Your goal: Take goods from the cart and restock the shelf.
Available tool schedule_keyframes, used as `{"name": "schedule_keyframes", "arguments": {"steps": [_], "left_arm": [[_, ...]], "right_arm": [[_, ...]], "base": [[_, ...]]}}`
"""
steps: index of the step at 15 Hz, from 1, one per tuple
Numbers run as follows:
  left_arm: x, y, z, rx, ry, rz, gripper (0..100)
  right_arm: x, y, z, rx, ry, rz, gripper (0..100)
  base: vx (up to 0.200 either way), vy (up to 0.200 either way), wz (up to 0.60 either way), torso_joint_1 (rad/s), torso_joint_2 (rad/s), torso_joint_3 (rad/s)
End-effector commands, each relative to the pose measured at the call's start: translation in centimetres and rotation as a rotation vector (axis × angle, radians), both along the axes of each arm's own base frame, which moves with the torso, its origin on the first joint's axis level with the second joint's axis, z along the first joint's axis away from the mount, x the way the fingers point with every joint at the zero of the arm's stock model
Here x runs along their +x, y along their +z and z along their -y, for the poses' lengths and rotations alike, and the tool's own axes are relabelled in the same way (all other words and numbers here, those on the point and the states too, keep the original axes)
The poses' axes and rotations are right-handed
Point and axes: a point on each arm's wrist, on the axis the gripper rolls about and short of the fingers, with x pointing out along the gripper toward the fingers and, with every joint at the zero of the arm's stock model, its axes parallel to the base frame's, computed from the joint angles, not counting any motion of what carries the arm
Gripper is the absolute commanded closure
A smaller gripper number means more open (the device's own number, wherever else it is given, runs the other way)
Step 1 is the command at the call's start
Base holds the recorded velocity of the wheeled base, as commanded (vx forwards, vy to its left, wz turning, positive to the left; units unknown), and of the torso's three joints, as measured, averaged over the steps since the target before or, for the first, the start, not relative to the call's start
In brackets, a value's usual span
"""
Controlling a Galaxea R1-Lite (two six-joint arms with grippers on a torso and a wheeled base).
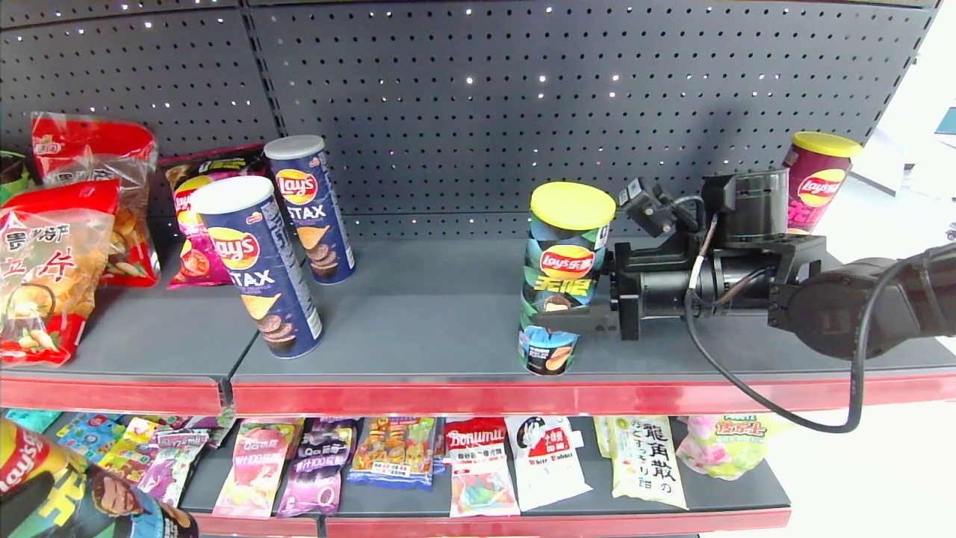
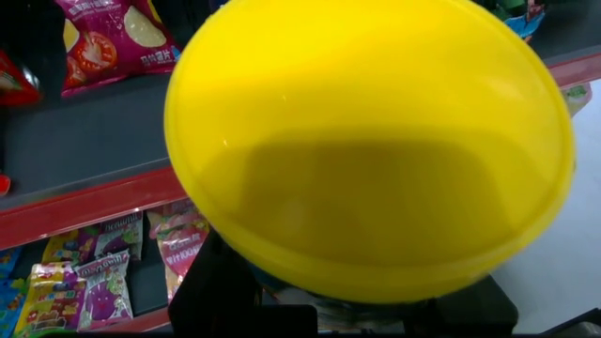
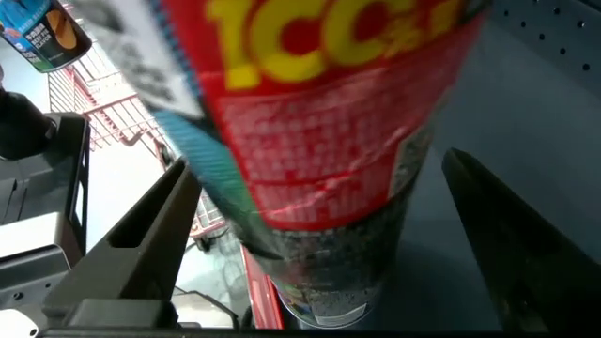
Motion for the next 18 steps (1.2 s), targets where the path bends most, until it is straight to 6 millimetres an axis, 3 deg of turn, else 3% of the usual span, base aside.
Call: {"name": "schedule_keyframes", "arguments": {"steps": [1,12,18], "left_arm": [[0.0,0.0,0.0,0.000,0.000,0.000,100],[0.0,-0.1,0.0,-0.001,0.000,-0.005,100],[0.1,-0.2,0.0,-0.001,0.000,-0.006,100]], "right_arm": [[-0.1,0.1,0.0,0.003,0.002,0.004,0],[-4.2,0.9,2.1,-0.019,-0.080,0.004,0],[-7.2,0.2,4.7,-0.033,-0.140,-0.034,0]], "base": [[0.000,0.000,0.00,0.000,0.00,0.000],[0.000,0.000,0.00,0.000,0.00,0.000],[0.000,0.000,0.00,0.000,0.00,0.000]]}}
